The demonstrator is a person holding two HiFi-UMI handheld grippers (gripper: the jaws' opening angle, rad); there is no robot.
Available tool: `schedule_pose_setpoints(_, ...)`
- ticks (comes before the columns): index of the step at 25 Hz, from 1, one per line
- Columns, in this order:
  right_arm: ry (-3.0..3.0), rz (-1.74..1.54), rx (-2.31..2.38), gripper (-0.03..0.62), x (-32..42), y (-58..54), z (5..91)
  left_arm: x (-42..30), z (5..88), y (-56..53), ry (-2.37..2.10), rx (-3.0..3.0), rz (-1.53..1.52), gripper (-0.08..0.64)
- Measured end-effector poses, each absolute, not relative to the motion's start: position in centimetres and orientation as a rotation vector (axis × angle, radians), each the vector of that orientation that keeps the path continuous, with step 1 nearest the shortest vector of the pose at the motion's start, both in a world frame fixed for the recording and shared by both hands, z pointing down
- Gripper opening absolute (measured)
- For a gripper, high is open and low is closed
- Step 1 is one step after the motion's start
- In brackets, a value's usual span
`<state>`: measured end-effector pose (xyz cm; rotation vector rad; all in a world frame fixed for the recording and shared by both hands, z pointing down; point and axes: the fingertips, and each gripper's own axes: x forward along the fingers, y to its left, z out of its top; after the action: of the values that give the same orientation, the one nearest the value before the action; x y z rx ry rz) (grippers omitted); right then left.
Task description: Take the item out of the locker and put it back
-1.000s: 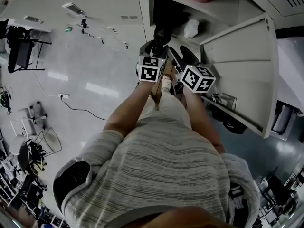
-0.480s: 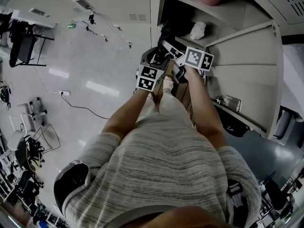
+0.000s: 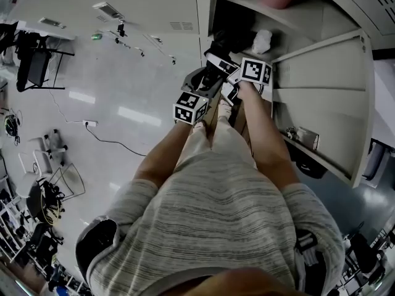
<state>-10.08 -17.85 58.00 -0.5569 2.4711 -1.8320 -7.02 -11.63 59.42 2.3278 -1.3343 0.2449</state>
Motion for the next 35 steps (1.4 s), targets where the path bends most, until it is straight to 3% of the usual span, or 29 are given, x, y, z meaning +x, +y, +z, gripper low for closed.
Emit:
schedule_pose_setpoints(7,2.485,-1.779,-0.622,0.267,-9.9,-16.1,57.5,-7.3,59.1,-9.8,-1.293,2.375,0.23,0.233)
schedule_pose_setpoints(18,2.479,-1.592,-0.641,0.258,-8.9,-10.5,51.9,-6.7,53.8,-4.3,-1.248,2.553,0.188,0.24)
schedule_pose_setpoints(23,2.506,-1.417,-0.658,0.256,-8.4,-10.1,47.9,-6.7,52.6,-1.6,-1.149,2.634,0.292,0.331)
schedule_pose_setpoints(27,2.582,-1.298,-0.677,0.256,-7.9,-9.5,45.5,-8.2,52.1,0.1,-1.142,2.63,0.338,0.345)
schedule_pose_setpoints(35,2.74,-1.091,-0.672,0.256,-6.4,-6.1,42.9,-9.1,43.9,3.1,-0.924,2.813,0.043,0.324)
